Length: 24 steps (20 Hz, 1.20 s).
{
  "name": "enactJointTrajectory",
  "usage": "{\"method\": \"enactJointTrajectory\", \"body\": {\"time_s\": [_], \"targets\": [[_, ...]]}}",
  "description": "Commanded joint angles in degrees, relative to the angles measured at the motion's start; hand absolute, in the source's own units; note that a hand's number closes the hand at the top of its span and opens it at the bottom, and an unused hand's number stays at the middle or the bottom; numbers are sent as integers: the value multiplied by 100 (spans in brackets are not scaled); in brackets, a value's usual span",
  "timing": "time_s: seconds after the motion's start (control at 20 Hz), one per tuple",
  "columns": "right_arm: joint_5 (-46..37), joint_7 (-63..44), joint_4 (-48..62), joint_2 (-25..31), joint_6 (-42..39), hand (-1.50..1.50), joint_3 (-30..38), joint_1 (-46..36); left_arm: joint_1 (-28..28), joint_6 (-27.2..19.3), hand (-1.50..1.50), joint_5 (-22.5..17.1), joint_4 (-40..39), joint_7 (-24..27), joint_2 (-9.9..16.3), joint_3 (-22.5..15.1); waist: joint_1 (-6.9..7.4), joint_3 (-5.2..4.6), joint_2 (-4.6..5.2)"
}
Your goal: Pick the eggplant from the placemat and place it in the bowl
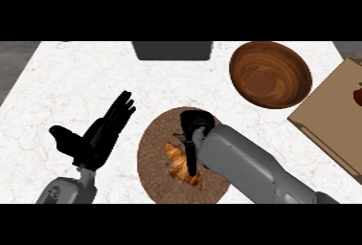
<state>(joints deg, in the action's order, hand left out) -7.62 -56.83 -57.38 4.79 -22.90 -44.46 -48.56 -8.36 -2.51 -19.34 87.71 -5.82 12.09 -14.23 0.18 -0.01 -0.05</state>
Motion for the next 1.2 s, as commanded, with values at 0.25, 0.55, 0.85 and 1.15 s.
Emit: {"method": "enactJointTrajectory", "body": {"time_s": [0.25, 0.55, 0.85, 1.15], "targets": [[-854, -78, 428, -426, -67, -150, 311, 240, 311, 189, 0, 184, 117, 73, -130, 60, 23, 1, 9], [-1391, 138, 400, -395, 9, -150, 443, 716, 213, 134, 0, 296, 281, -149, -269, 134, 10, 1, 7], [-1714, 919, 707, -379, 208, 150, 828, 787, 277, 72, 0, 533, 415, -245, -481, 4, 22, 2, 9], [-1889, 1181, 607, -471, 423, 150, 306, 963, 407, 111, 0, 553, 695, -457, -484, 65, 64, 3, 8]]}}
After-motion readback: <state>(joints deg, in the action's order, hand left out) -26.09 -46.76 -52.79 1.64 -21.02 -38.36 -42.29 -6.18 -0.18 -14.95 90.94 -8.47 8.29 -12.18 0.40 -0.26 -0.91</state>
